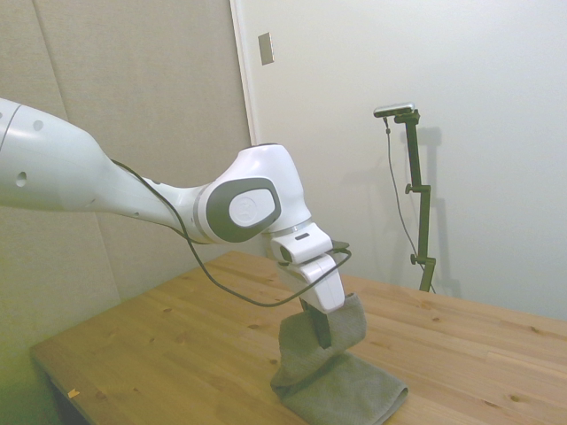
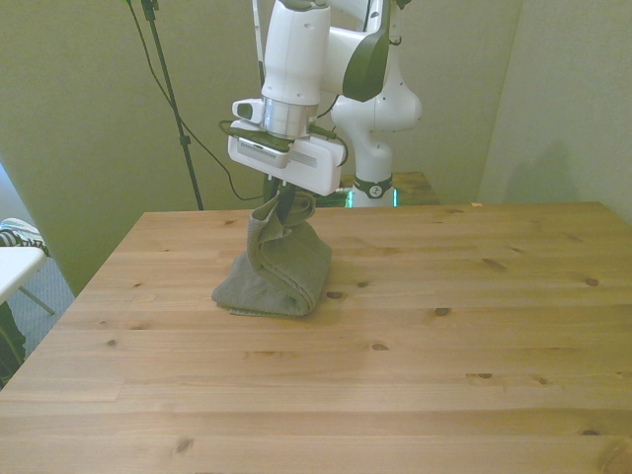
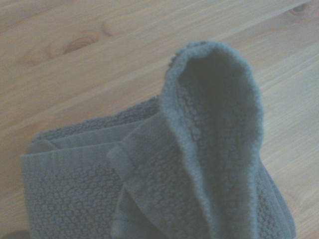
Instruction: Fold the towel
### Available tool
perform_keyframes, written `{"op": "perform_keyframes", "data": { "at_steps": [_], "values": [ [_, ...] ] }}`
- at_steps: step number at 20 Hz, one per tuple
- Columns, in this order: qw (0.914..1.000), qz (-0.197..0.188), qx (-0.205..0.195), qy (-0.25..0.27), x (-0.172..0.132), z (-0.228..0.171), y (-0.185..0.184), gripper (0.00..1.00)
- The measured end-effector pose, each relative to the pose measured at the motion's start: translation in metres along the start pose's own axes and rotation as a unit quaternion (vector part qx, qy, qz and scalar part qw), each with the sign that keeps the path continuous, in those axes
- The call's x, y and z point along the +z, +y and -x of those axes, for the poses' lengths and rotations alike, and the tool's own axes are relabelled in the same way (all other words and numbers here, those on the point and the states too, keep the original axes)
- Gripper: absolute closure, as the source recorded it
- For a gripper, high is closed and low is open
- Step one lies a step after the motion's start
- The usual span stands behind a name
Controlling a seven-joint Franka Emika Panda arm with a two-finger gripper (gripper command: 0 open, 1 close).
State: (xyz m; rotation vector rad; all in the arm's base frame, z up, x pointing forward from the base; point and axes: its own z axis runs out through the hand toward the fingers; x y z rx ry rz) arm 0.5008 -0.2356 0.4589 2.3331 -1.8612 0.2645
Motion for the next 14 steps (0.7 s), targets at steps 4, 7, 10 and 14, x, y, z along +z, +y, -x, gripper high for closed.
{"op": "perform_keyframes", "data": {
  "at_steps": [4,7,10,14],
  "values": [
    [0.9999,0.004,0.009,-0.007,0.015,-0.014,0.008,0.00],
    [0.9999,0.005,0.008,-0.007,0.017,-0.015,0.007,0.00],
    [1.0000,0.003,0.007,-0.005,0.014,-0.016,0.006,0.00],
    [1.0000,-0.001,-0.001,-0.003,0.010,-0.012,0.002,0.00]
  ]
}}
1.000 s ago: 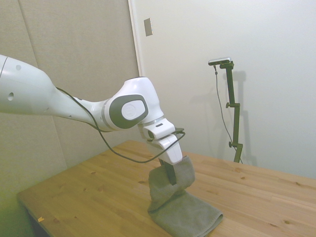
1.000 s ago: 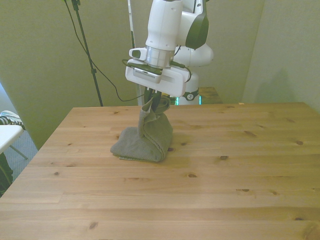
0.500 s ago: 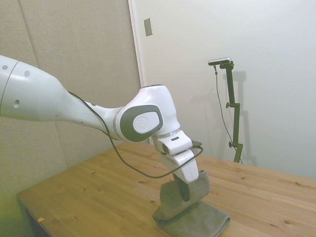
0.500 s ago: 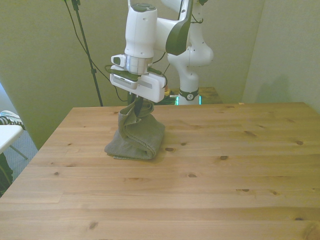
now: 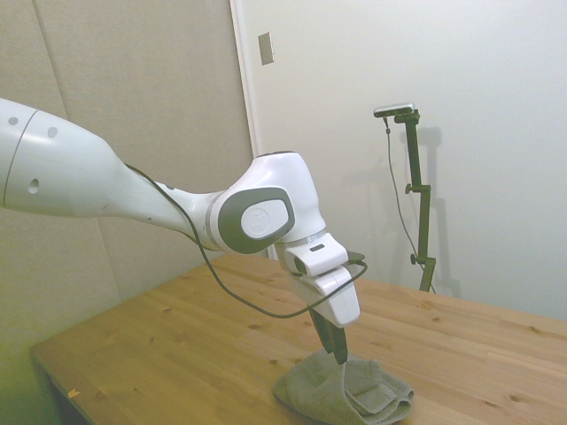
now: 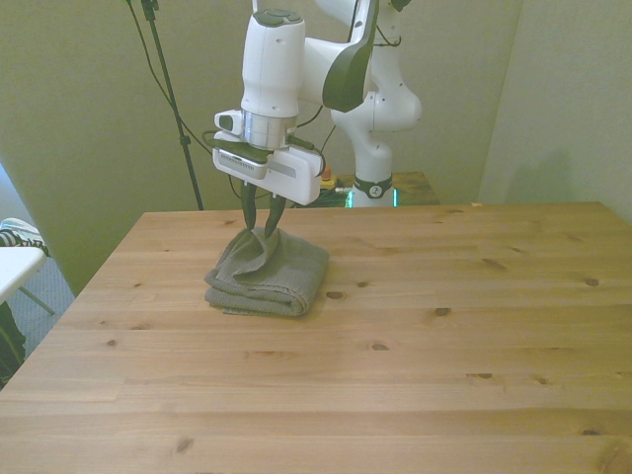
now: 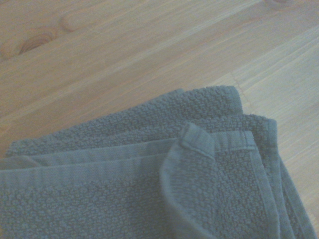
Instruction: Fold the towel
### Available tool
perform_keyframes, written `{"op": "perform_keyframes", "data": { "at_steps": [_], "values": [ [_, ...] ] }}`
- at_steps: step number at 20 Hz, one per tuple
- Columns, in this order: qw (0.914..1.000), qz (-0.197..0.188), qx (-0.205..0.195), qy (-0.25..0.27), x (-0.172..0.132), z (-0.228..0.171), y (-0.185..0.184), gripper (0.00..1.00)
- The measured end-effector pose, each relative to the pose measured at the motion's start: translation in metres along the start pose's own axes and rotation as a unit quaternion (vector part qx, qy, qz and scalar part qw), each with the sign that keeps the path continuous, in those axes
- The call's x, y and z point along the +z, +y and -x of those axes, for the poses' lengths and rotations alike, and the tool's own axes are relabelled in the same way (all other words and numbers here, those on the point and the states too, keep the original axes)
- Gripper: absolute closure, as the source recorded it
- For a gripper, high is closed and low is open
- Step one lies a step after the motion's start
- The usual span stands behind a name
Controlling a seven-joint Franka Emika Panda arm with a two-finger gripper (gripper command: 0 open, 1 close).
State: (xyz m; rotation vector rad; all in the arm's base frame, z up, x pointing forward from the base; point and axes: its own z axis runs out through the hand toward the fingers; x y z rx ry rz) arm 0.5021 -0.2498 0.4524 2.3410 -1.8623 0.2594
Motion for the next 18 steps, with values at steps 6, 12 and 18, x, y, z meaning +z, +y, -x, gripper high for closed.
{"op": "perform_keyframes", "data": {
  "at_steps": [6,12,18],
  "values": [
    [0.9996,-0.002,-0.026,-0.006,-0.034,0.029,-0.004,0.00],
    [0.9976,0.012,-0.066,-0.016,-0.074,0.086,0.022,0.00],
    [0.9814,-0.034,-0.180,-0.059,-0.118,0.182,0.082,0.00]
  ]
}}
